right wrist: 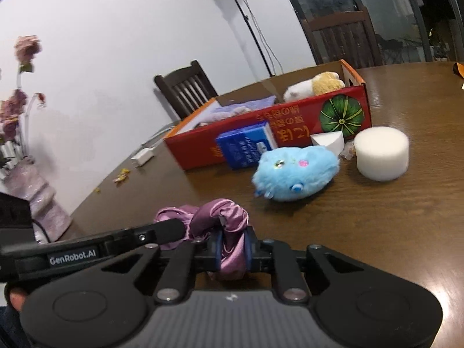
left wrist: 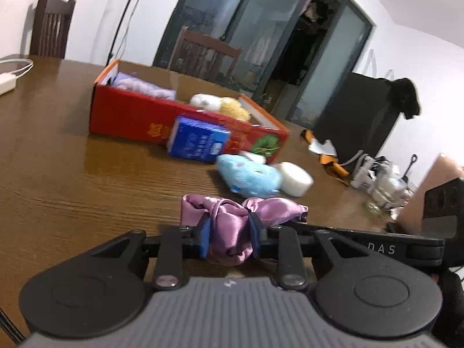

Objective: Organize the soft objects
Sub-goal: 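Carry the satin scrunchie with the left tool into the box and release, then reach the left tool to the blue milk carton and grasp it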

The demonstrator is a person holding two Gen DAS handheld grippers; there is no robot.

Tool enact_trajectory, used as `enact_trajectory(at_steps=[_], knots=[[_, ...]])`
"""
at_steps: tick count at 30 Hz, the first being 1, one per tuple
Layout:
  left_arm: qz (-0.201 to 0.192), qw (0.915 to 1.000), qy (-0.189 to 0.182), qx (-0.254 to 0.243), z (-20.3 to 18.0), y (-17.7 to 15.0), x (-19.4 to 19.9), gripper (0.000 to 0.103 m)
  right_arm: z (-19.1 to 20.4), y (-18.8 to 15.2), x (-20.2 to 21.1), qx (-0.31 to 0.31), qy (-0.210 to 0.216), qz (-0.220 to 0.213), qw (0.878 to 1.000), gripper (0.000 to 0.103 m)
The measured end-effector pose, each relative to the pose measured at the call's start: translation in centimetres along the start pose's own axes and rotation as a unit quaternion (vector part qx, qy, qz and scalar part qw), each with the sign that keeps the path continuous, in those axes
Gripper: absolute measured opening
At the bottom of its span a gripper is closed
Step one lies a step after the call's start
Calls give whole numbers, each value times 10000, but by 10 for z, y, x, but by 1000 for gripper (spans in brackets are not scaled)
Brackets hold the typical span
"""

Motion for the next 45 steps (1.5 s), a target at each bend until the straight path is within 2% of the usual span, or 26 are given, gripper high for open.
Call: enact_trajectory(at_steps=[6,10,14,17,18,20,23,25,26,28,30,31,34,37,40,45], knots=[[-301,9990,-120,-318,-27,23,10,27,3,20,28,36,33,-365,9993,15],[-414,9983,-224,-334,-25,68,-6,27,3,61,27,311,101,-618,9976,15],[-475,9970,-116,-604,-12,129,-43,27,-7,127,-4,559,147,-698,9959,15],[-195,9986,-2,-500,16,168,-90,27,-23,177,-51,555,86,-506,9971,15],[-30,9995,99,-315,32,176,-110,27,-29,188,-67,551,57,-401,9977,15],[265,9992,269,-95,55,184,-141,27,-39,202,-104,480,8,-71,9988,15],[377,9981,442,-222,77,190,-173,29,-51,211,-150,602,-169,216,9978,15],[544,9960,635,-308,90,189,-194,33,-60,212,-174,654,-311,424,9965,16],[628,9948,745,-310,96,187,-201,39,-63,213,-183,657,-364,509,9959,18],[705,9934,812,-392,104,180,-208,40,-65,212,-196,752,-476,541,9946,20],[650,9935,777,-526,102,172,-209,48,-66,207,-202,905,-610,510,9927,24],[655,9931,774,-591,102,169,-210,48,-65,204,-203,1009,-636,497,9916,31],[625,9902,952,-802,103,168,-209,48,-65,201,-208,1314,-820,404,9871,33],[578,9917,912,-704,106,172,-205,54,-67,205,-208,1185,-750,369,9894,41],[391,9914,1041,-694,101,179,-196,62,-73,211,-203,1010,-729,311,9917,56],[-18,9906,1132,-763,82,193,-159,67,-63,227,-175,885,-514,-12,9948,67]])
Point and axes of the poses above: each gripper's, at about its wrist camera, not at the fingertips, and x roughly against the way its jaws point, z to its left, y to its top, the point moved 10 cm from there along -x, roughly the way its jaws point, and after that the axes turned 7 degrees about -y, right-handed, at the moved point
